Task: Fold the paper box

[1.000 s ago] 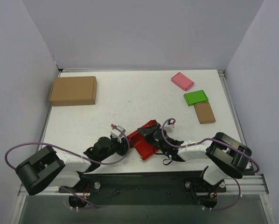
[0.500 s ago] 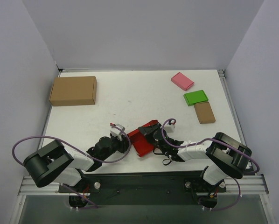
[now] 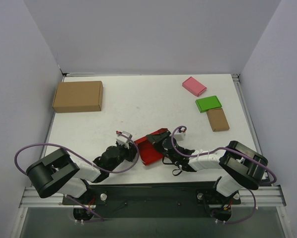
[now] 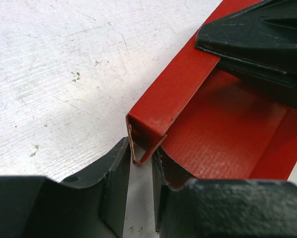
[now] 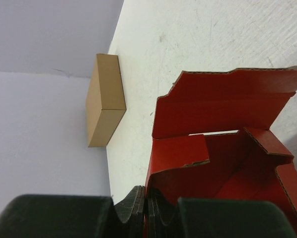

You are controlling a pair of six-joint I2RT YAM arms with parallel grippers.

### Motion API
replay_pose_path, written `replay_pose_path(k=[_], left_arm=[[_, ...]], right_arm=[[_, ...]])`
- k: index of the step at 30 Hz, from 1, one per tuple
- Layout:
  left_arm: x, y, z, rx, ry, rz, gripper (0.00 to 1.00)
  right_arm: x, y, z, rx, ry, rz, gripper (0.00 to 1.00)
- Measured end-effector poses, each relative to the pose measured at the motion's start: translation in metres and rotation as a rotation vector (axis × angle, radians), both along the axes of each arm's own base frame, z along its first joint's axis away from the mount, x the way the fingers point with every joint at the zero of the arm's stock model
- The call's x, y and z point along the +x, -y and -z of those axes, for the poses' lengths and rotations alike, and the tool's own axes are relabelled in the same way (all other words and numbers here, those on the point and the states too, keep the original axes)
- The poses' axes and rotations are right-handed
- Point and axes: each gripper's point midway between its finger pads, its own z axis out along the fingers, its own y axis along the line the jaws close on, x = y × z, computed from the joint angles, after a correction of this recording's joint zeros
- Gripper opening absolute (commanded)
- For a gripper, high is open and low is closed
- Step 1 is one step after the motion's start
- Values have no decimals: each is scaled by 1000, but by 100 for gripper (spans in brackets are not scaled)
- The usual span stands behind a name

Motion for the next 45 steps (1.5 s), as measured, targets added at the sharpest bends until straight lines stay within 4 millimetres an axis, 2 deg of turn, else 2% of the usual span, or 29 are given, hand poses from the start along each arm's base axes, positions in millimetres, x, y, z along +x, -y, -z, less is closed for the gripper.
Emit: replay_pose_path(k=[7,14,16,20,34,41,45], left_arm=[[7,2,0,13,22,-48,19],[12,4,0,23,34,-79,14],[12,3,0,26,40,-87,14],[14,3,0,31,56,-91,23],[19,8,-1,39,99,-74,24],[20,9,0,50,119,-65,4],[21,9,0,54,128,-61,0]], right_arm=[[3,0,-1,-4,2,17,0],[5,2,-1,-3,0,36,0],[5,2,-1,-2,-2,37,0],[5,2,-1,7,-7,49,0],[8,4,-2,36,-22,83,0],[9,6,-2,35,-21,92,0],[9,6,-2,34,-20,96,0]])
